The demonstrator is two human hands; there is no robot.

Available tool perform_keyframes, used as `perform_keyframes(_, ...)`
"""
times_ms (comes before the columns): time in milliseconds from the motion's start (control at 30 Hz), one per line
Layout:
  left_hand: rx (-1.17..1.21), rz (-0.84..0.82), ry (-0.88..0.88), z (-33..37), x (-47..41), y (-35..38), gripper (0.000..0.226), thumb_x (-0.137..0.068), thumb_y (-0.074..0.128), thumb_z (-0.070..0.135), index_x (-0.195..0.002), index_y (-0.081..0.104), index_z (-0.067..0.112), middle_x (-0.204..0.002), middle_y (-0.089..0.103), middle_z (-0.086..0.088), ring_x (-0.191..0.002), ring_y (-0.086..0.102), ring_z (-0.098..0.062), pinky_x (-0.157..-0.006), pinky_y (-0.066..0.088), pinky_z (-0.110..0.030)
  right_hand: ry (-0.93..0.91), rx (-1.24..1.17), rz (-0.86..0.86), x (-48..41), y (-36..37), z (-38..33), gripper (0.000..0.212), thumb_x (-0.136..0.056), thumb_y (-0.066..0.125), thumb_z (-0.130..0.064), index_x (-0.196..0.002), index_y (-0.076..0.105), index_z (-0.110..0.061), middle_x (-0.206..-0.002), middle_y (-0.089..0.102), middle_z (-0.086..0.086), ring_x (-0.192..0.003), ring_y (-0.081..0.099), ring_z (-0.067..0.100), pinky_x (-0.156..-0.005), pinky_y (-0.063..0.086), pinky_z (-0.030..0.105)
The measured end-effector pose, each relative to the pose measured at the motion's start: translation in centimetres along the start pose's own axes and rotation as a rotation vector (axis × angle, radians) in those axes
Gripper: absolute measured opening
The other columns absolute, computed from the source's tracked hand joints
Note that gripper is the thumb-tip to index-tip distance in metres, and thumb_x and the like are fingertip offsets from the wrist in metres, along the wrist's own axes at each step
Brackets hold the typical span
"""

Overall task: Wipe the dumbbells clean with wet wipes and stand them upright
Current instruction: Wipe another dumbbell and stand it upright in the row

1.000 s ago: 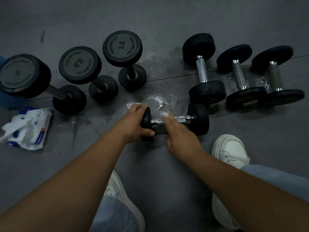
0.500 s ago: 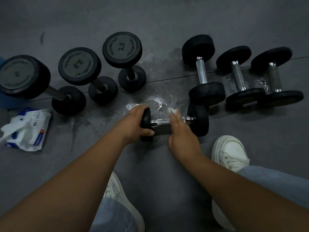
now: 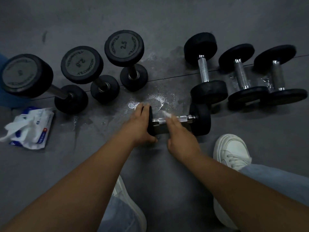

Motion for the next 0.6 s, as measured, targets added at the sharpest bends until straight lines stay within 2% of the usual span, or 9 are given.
perform_keyframes(67,-0.043,0.031,-0.006,0.2,0.3,-0.1,0.135,-0.061,0.090,0.033,-0.156,-0.004,0.021,-0.163,-0.013,0.001,-0.150,0.014,-0.027,-0.113,0.035,-0.047,-0.080,0.065,-0.032,0.0,0.2,-0.4,0.081,-0.079,0.050,-0.013,-0.150,0.017,-0.033,-0.157,0.015,-0.014,-0.121,0.051,0.023,-0.084,0.054,0.041)
perform_keyframes(200,-0.076,0.072,-0.021,0.2,0.5,-0.4,0.134,-0.060,0.091,0.030,-0.156,-0.002,0.021,-0.163,-0.009,0.002,-0.148,0.022,-0.028,-0.109,0.040,-0.048,0.051,0.145,-0.008,-1.0,-1.0,1.6,0.075,-0.078,0.054,-0.010,-0.146,0.027,-0.026,-0.153,0.021,-0.009,-0.113,0.057,0.025,-0.079,0.053,0.037)
perform_keyframes(300,-0.075,0.063,-0.018,0.2,0.3,-0.5,0.131,-0.060,0.089,0.030,-0.156,0.001,0.021,-0.163,-0.004,0.002,-0.145,0.027,-0.028,-0.106,0.042,-0.048,-0.067,0.237,-0.100,-1.6,-0.5,-0.1,0.065,-0.083,0.052,-0.010,-0.143,0.030,-0.026,-0.149,0.029,-0.006,-0.107,0.060,0.028,-0.074,0.050,0.039)
perform_keyframes(367,-0.096,0.065,-0.010,0.2,0.1,-0.8,0.128,-0.058,0.089,0.032,-0.154,0.006,0.022,-0.162,0.001,0.003,-0.138,0.038,-0.029,-0.100,0.047,-0.048,0.032,0.292,-0.104,-2.6,-1.3,0.8,0.054,-0.089,0.046,-0.008,-0.139,0.031,-0.021,-0.139,0.043,0.004,-0.105,0.061,0.033,-0.073,0.048,0.040)
perform_keyframes(433,-0.134,0.077,0.004,0.3,0.3,-1.1,0.124,-0.055,0.089,0.036,-0.151,0.011,0.023,-0.159,0.008,0.003,-0.129,0.047,-0.029,-0.093,0.051,-0.046,0.154,0.373,-0.112,-3.7,-2.1,1.8,0.036,-0.091,0.044,-0.007,-0.126,0.043,-0.017,-0.124,0.055,0.010,-0.103,0.062,0.034,-0.073,0.045,0.038)
perform_keyframes(533,-0.208,0.112,0.037,0.7,0.6,-1.8,0.118,-0.053,0.089,0.042,-0.147,0.019,0.024,-0.153,0.018,0.005,-0.117,0.056,-0.029,-0.080,0.051,-0.038,0.187,0.465,-0.260,-5.3,-2.2,1.7,0.031,-0.091,0.048,-0.010,-0.121,0.056,-0.016,-0.125,0.059,0.011,-0.113,0.058,0.031,-0.086,0.046,0.036)
perform_keyframes(600,-0.236,0.041,0.053,0.6,0.5,-1.7,0.117,-0.053,0.090,0.046,-0.147,0.024,0.024,-0.149,0.028,0.005,-0.118,0.055,-0.027,-0.081,0.048,-0.035,0.154,0.509,-0.410,-5.2,-1.8,1.7,0.034,-0.090,0.053,-0.013,-0.123,0.058,-0.018,-0.131,0.056,0.009,-0.119,0.055,0.029,-0.092,0.046,0.037)
Point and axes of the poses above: each hand's wrist, its own x-axis away from the middle knuckle, its own y-axis out of the palm, z = x × y, the point moved 10 cm from there along -x, towards the middle knuckle
